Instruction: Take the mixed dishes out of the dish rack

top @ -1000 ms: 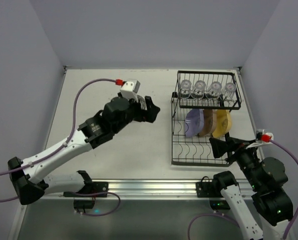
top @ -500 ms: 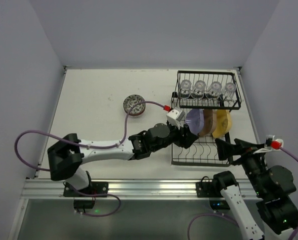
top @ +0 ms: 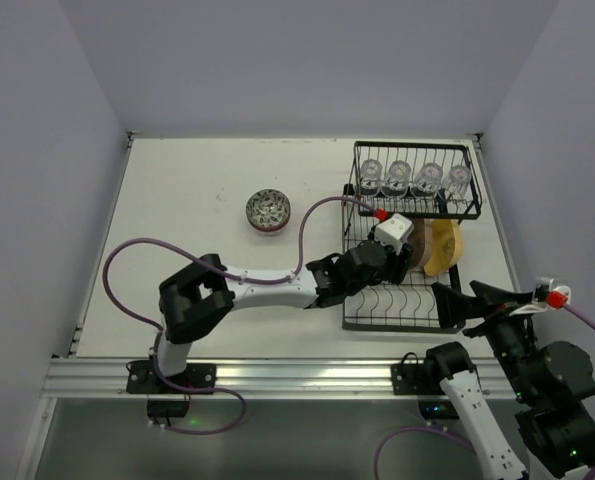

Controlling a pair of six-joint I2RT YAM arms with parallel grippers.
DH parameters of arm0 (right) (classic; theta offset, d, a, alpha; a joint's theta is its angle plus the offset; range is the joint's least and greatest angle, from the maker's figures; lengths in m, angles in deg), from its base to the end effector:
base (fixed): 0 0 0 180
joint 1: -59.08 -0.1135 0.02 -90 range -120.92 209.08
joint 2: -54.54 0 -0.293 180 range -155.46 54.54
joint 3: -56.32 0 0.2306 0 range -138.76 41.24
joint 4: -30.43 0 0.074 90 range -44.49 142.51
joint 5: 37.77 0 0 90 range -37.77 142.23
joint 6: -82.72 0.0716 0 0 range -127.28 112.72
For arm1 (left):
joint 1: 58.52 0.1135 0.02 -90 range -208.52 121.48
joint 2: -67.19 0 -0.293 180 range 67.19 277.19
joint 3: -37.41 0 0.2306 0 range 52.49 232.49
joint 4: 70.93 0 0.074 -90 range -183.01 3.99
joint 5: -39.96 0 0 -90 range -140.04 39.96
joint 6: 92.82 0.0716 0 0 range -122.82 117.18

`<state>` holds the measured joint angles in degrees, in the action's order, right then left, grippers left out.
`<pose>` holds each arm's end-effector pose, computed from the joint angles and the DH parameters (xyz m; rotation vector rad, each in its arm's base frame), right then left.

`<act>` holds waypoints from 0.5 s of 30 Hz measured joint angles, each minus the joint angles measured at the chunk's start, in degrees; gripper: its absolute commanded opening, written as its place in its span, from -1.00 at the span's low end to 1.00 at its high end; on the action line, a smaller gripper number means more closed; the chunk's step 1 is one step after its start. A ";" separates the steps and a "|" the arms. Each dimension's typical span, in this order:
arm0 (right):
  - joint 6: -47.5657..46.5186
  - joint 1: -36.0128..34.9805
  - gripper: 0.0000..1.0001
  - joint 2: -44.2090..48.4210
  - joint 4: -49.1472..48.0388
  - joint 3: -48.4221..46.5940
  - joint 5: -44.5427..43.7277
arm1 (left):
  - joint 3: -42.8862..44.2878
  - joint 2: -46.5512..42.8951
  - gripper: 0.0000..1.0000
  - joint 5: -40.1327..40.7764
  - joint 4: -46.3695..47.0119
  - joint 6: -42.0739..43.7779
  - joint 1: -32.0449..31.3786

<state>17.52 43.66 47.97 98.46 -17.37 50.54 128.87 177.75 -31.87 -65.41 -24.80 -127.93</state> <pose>-0.0340 -0.0116 0.3572 0.1550 1.6038 0.5229 0.1893 -0.4404 0.2790 0.5348 1.8009 -0.8419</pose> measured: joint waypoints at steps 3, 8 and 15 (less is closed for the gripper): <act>-0.24 0.00 0.98 0.00 0.07 0.00 0.07 | 2.73 2.80 0.11 1.79 -1.49 2.16 0.00; -0.66 0.00 0.98 0.00 0.17 -0.07 0.17 | 4.83 5.55 0.11 4.15 -3.87 4.68 0.02; -0.98 0.00 0.98 0.00 0.20 -0.28 0.90 | 5.79 7.39 -0.18 3.28 -4.39 5.51 0.68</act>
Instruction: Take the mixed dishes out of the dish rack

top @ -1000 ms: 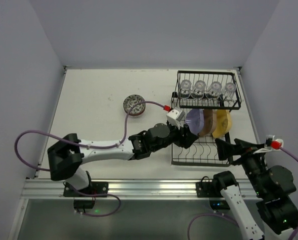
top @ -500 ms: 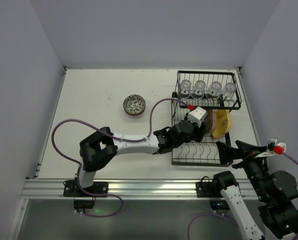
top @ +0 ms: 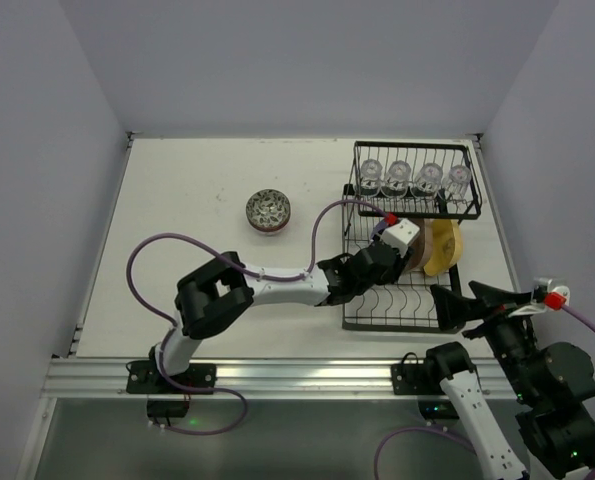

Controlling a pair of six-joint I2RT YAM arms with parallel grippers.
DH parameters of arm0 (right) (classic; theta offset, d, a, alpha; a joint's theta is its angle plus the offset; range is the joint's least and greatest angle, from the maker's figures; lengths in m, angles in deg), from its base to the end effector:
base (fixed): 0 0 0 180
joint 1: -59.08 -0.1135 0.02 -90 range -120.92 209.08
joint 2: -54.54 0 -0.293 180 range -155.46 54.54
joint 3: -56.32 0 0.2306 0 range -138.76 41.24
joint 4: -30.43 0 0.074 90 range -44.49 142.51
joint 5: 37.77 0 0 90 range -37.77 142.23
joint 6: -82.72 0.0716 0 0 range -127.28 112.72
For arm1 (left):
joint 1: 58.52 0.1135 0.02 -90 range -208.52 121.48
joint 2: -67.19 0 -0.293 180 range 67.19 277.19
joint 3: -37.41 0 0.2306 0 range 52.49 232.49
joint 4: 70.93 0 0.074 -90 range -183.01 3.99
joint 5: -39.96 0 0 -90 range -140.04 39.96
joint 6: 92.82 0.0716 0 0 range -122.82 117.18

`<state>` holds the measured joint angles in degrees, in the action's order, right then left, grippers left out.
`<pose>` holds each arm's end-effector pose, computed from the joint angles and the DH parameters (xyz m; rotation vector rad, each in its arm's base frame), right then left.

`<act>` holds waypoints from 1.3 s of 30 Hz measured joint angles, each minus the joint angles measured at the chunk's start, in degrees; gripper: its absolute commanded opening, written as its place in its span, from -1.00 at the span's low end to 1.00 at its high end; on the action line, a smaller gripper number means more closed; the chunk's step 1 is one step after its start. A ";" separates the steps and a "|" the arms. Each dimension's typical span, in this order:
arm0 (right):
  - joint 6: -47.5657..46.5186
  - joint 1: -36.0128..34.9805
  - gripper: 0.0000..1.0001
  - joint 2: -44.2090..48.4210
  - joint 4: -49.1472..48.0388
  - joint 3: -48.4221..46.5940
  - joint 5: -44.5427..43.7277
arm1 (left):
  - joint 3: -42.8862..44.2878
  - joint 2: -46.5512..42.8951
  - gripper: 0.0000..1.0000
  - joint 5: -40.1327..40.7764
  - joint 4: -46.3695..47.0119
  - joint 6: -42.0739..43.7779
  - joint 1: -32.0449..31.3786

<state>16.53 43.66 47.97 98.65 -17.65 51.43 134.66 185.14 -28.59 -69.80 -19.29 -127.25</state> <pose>-0.0353 -0.0108 0.3578 0.1288 1.6044 0.5221 0.2078 -0.4616 0.2437 0.6166 1.8412 -0.6511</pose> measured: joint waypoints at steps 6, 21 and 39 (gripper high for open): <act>-0.48 0.00 0.98 0.02 -0.02 -0.15 0.76 | 0.00 0.96 -0.63 -3.41 0.98 -0.79 0.85; -0.94 0.00 0.98 0.35 0.02 -0.68 1.84 | -1.44 1.20 -1.00 -8.90 4.83 -2.01 1.88; -1.03 0.00 0.98 1.40 0.07 -1.14 1.81 | -9.05 1.20 -1.00 -10.73 21.18 -6.19 2.89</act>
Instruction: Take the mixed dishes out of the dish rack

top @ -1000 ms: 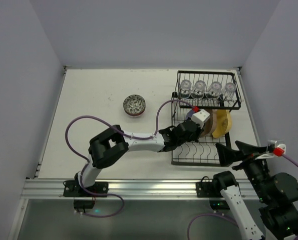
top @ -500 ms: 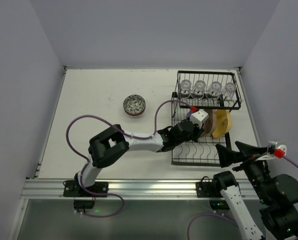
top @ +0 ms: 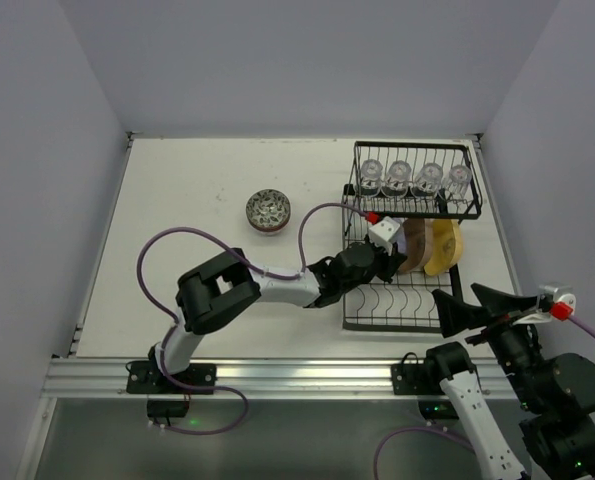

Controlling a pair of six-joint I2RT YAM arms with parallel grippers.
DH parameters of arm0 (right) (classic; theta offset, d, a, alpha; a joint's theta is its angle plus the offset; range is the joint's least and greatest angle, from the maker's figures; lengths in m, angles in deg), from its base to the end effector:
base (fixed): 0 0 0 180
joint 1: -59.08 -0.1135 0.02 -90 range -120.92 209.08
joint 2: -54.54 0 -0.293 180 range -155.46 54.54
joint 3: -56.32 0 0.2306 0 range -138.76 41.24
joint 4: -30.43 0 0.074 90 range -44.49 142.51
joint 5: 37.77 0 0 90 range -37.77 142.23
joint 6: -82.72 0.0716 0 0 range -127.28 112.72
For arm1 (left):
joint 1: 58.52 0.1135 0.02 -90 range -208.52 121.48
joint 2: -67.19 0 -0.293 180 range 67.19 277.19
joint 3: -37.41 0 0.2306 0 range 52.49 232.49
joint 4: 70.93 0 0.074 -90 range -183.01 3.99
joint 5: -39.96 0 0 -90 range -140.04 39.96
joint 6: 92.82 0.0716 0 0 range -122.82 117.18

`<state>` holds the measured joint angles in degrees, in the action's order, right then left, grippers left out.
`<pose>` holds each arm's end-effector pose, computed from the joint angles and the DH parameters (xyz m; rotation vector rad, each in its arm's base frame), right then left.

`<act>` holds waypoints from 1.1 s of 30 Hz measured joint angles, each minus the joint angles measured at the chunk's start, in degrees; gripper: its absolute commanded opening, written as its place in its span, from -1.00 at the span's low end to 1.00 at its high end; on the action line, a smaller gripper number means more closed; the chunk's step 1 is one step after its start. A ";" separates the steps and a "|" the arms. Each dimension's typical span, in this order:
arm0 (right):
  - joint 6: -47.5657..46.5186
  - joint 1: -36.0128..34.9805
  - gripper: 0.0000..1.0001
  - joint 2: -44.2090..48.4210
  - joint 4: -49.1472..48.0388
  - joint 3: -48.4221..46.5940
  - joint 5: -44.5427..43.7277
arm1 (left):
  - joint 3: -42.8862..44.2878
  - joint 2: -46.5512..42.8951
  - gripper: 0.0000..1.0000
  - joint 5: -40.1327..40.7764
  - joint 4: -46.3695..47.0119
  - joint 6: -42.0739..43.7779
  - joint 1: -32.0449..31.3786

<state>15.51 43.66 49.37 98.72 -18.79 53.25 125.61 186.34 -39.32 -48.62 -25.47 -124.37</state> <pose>-0.0458 -0.0113 0.3607 0.0864 1.5647 0.5411 0.2180 -0.4537 0.2291 0.5320 1.7411 -0.9664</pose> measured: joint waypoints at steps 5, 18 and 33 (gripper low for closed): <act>-0.04 0.00 0.98 0.00 -0.02 -0.02 0.00 | -1.03 0.11 -1.00 -0.02 2.89 -1.05 0.22; -0.57 0.00 0.98 0.09 0.07 -0.52 0.00 | -3.72 2.62 -1.00 -3.23 16.70 -3.72 0.63; -0.83 0.00 0.98 0.11 0.09 -0.76 0.00 | -10.27 1.07 -1.00 -5.53 24.39 -3.23 0.79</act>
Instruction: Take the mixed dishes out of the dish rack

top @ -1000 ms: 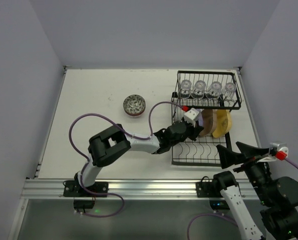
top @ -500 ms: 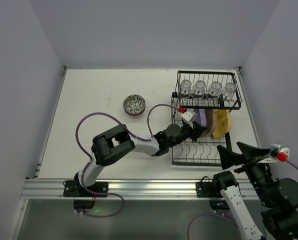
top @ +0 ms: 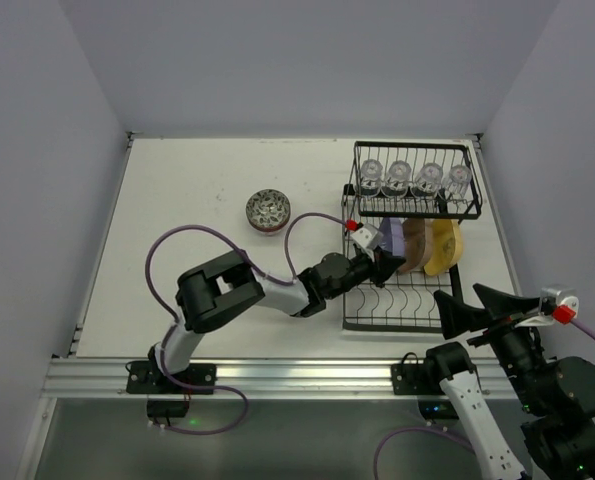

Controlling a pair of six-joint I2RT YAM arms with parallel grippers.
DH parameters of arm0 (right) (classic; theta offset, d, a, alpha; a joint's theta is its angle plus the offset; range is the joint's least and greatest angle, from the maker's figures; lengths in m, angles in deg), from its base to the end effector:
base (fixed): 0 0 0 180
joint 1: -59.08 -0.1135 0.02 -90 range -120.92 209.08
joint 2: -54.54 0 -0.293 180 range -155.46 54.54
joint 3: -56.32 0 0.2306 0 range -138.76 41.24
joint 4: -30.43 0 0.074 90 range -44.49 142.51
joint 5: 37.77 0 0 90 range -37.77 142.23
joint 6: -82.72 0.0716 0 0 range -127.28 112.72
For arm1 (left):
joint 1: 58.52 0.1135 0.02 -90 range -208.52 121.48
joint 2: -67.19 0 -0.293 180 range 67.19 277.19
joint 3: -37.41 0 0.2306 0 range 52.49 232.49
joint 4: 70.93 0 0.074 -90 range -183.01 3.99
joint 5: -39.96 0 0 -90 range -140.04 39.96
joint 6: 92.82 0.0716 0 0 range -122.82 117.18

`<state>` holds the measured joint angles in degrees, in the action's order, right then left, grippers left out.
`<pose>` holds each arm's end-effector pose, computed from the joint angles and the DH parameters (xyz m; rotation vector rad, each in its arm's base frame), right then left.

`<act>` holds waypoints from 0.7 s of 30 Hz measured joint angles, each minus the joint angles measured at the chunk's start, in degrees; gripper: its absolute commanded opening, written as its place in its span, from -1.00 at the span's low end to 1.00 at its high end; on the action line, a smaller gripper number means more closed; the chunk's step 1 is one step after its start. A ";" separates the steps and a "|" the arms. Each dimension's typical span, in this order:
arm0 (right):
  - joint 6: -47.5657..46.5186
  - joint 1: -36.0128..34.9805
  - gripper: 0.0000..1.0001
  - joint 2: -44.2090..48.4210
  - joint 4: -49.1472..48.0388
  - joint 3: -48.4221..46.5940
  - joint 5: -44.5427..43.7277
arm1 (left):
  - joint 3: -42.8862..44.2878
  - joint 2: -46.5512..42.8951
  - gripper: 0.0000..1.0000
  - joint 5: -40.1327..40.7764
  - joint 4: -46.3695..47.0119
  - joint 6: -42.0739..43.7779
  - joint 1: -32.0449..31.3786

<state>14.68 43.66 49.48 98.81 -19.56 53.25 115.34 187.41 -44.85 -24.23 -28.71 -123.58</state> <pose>-0.0492 -0.0122 0.3633 0.0741 1.5504 0.5321 0.2095 -0.4352 0.2227 0.4672 1.5491 -1.1931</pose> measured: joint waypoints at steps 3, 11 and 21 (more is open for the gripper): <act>-0.02 0.00 0.98 0.00 0.00 0.00 0.00 | -1.31 -2.25 -1.00 -0.59 0.13 0.39 -0.35; -0.13 0.00 0.98 0.00 0.04 -0.04 -0.02 | -4.59 -9.25 -1.00 -1.57 -0.28 1.73 -2.93; -0.09 0.00 0.98 0.00 0.11 -0.68 0.07 | -6.43 -21.73 -1.00 -1.73 -18.71 3.87 -4.70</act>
<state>14.59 43.66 49.48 98.91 -20.23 53.31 108.91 165.68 -46.58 -42.94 -24.84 -128.28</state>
